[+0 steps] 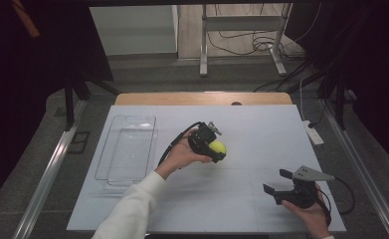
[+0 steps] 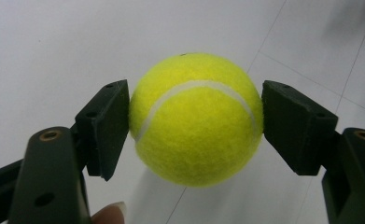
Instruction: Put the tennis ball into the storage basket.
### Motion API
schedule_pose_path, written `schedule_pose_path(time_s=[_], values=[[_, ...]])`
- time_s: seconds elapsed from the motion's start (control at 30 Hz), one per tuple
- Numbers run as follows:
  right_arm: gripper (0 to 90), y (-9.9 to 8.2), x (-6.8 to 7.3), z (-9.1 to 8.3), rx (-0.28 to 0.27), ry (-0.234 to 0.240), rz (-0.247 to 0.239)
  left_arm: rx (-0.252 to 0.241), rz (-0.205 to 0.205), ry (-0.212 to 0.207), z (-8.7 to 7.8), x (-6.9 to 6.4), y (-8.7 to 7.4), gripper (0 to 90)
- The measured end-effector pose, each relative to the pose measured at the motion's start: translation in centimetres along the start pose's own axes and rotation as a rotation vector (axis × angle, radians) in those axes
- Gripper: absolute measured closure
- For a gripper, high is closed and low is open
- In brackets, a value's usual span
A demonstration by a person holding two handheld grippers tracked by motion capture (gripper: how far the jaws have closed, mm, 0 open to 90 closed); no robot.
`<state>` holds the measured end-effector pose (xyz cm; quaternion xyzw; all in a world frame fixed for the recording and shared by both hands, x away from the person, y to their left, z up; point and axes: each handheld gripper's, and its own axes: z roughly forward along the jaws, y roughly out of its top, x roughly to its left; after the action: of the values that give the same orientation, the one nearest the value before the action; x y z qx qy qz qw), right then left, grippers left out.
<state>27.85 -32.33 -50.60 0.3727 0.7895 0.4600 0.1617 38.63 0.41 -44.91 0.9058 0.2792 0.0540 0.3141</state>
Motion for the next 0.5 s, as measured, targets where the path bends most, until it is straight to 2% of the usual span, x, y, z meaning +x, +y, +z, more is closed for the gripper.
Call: schedule_pose_path(time_s=[0.5], values=[[10.8,0.0,0.0,0.0,0.0,-0.001,0.0,-0.04,-0.003,0.014,-1.4,0.0,0.0,27.3]])
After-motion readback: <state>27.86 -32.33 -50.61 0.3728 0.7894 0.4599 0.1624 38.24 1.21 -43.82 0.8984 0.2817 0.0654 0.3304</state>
